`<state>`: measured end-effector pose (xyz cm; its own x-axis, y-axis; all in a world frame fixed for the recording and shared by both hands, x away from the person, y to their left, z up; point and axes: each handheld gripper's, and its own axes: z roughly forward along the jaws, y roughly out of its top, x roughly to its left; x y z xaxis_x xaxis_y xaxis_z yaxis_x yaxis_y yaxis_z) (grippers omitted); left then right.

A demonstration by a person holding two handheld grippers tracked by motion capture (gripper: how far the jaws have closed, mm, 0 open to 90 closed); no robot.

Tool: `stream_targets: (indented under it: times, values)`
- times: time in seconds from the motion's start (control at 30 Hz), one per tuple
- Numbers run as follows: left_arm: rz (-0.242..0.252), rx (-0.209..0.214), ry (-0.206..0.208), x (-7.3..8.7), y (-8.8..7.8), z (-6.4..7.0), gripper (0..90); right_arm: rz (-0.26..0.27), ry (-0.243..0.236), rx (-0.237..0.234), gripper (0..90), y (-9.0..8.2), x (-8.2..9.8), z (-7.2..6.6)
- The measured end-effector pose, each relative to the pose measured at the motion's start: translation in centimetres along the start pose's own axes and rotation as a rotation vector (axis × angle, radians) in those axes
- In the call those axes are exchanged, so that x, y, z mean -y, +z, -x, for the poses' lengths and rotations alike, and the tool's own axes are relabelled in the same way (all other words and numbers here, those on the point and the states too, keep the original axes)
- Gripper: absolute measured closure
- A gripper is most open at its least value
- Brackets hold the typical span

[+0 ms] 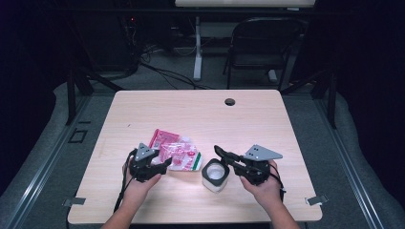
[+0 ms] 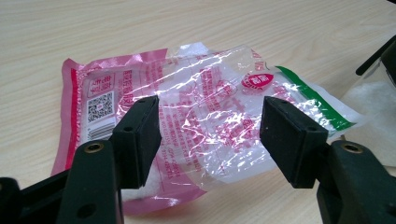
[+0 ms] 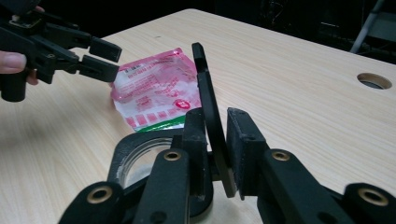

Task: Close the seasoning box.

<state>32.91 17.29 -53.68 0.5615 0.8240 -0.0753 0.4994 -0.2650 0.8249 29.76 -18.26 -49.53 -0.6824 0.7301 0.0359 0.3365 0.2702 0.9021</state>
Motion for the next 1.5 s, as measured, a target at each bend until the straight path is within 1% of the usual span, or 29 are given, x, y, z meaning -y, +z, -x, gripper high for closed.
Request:
stream_targets:
  times: [0.1, 0.2, 0.3, 0.37, 0.43, 0.5, 0.57, 0.63, 0.83, 0.9, 0.97, 1.03, 1.17, 1.3, 1.5]
  values:
    - [-0.001, -0.001, -0.005, -0.1, 0.0, -0.1, 38.6, 0.003, -0.007, -0.013, 74.3, 0.0, 0.0, -0.3]
    - [-0.005, -0.004, 0.0, -0.1, 0.0, -0.2, 38.6, 0.001, -0.006, -0.033, 70.9, 0.1, 0.1, -0.5]
    - [-0.001, -0.012, 0.002, -0.1, -0.1, -0.3, 38.7, 0.004, -0.004, -0.062, 65.9, 0.1, 0.1, -0.9]
    - [0.001, -0.013, -0.002, 0.0, -0.1, -0.4, 38.7, 0.005, -0.007, -0.091, 61.4, 0.3, 0.1, -1.1]
    - [-0.005, -0.016, -0.001, 0.0, -0.1, -0.5, 38.7, 0.001, -0.028, -0.112, 58.1, 0.4, 0.1, -1.5]
    - [-0.008, -0.017, -0.004, 0.0, -0.1, -0.5, 38.7, -0.008, -0.049, -0.116, 56.5, 0.6, 0.2, -1.9]
    - [-0.01, -0.018, -0.002, 0.1, 0.0, -0.5, 38.7, -0.021, -0.08, -0.114, 55.9, 0.8, 0.3, -2.4]
    - [-0.01, -0.019, -0.002, 0.1, 0.0, -0.5, 38.7, -0.029, -0.099, -0.108, 54.5, 1.0, 0.4, -2.6]
    - [-0.016, -0.019, 0.0, 0.1, -0.1, -0.6, 38.8, -0.039, -0.123, -0.1, 52.7, 1.3, 0.6, -3.1]
    - [-0.017, -0.02, -0.002, 0.1, -0.1, -0.6, 38.8, -0.046, -0.131, -0.105, 52.6, 1.4, 0.6, -3.3]
    - [-0.017, -0.02, 0.001, 0.2, -0.1, -0.6, 38.8, -0.048, -0.129, -0.111, 52.7, 1.6, 0.7, -3.5]
    - [-0.009, -0.024, -0.004, 0.2, 0.0, -0.6, 38.9, -0.059, -0.136, -0.119, 51.8, 1.7, 0.7, -3.6]
    - [-0.008, -0.025, -0.005, 0.2, -0.1, -0.7, 38.8, -0.036, -0.117, -0.148, 49.0, 1.7, 0.7, -3.8]
    - [-0.009, -0.026, -0.005, 0.2, -0.1, -0.7, 38.8, -0.038, -0.107, -0.155, 48.6, 1.8, 0.6, -3.7]
    - [-0.013, -0.033, -0.007, 0.2, -0.2, -0.9, 38.8, -0.038, -0.095, -0.15, 48.4, 1.7, 0.6, -3.5]
